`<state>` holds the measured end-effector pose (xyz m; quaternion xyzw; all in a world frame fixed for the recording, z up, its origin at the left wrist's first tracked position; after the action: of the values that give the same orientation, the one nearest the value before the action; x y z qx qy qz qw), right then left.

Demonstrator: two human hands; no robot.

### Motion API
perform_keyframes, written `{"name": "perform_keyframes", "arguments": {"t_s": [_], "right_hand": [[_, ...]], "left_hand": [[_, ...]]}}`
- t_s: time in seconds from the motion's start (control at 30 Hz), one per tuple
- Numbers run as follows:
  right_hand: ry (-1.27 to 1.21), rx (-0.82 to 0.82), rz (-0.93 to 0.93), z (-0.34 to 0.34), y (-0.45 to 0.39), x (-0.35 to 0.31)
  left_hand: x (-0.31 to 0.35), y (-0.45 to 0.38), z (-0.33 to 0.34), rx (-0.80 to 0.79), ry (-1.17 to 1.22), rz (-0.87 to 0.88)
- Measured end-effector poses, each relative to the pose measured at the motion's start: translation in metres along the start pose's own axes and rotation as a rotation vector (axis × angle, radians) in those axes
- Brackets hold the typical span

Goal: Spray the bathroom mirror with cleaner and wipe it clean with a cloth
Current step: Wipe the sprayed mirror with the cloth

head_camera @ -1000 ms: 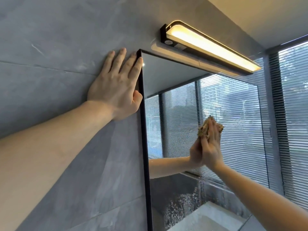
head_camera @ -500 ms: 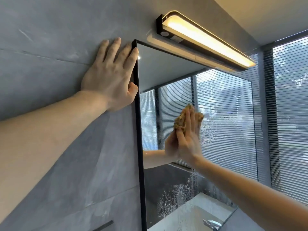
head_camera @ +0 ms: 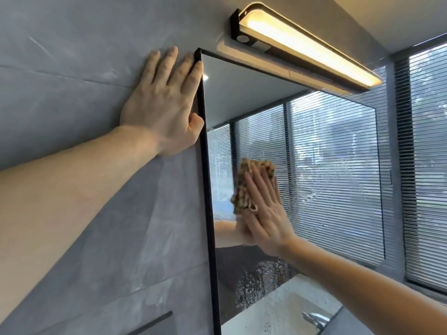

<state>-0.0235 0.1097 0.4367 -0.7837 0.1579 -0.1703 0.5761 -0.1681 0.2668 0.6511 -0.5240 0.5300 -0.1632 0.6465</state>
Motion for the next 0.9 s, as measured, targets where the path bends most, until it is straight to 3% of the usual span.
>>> {"name": "perform_keyframes", "arguments": {"t_s": [0.27, 0.5, 0.63, 0.9], "right_hand": [[0.000, 0.104, 0.710, -0.030, 0.050, 0.183], [-0.130, 0.115, 0.981, -0.024, 0.059, 0.179], [-0.138, 0.072, 0.815, -0.012, 0.062, 0.124], [-0.056, -0.224, 0.072, 0.027, 0.078, -0.072]], "left_hand": [[-0.001, 0.000, -0.001, 0.012, -0.016, -0.007], [0.000, 0.000, -0.003, 0.015, -0.012, -0.002], [0.000, 0.000, -0.003, 0.018, -0.001, -0.005], [-0.001, 0.002, -0.003, 0.010, 0.010, -0.008]]}}
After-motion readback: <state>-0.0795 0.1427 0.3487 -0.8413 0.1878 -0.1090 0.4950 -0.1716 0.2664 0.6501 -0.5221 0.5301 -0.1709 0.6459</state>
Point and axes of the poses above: each hand's wrist, its own y-axis away from the middle knuckle, its own z-axis out of the palm, x = y × z, the point moved 6 cm from there along -y, towards the middle knuckle, and after that the axes turned 1 degree about z, right-handed, at the moved point
